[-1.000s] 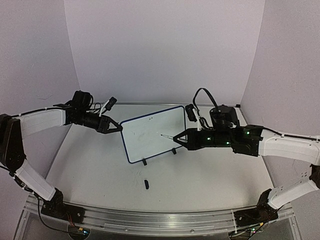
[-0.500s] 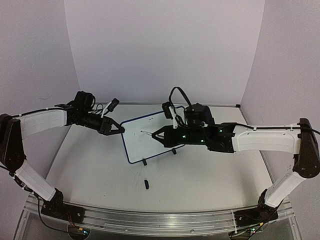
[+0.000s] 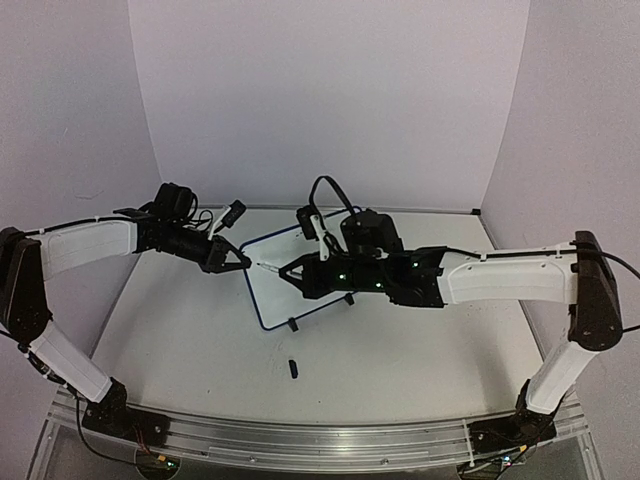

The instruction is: Write a sentence on the whiteboard

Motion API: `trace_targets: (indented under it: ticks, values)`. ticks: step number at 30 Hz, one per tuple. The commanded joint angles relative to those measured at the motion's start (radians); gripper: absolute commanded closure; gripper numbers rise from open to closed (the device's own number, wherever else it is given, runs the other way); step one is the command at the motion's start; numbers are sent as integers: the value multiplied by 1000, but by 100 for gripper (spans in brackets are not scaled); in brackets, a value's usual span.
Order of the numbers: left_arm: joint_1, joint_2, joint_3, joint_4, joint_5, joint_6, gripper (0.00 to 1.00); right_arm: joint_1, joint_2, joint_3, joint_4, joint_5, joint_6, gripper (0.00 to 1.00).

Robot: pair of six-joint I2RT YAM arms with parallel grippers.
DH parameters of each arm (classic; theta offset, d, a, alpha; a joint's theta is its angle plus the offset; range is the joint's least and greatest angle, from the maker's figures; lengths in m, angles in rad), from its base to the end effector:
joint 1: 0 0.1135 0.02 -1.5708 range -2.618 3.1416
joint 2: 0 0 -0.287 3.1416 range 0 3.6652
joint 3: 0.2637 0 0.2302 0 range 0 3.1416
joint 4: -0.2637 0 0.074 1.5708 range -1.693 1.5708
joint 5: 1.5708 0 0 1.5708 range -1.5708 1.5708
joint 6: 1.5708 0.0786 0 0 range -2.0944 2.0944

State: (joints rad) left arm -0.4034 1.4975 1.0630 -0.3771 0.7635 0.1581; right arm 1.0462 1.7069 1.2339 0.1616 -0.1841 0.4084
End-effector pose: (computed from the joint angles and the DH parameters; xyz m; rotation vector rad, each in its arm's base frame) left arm 0.2692 -0.1740 0.2657 0.9866 2.0980 -1.0238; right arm 0.2020 0.3777 0.3037 -0.7724 1.9004 1.1327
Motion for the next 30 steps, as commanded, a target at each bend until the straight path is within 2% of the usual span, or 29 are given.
trace_targets:
  ticks: [1,11,30]
  values:
    - [-6,-6,27,-45,-18,27,100,13,22,54,32,41,-32,100]
    - [-21,-10,24,-66,-46,66,100,15,60,80,33,116,-27,100]
    - [-38,-14,27,-86,-76,85,100,15,160,177,39,117,-33,100]
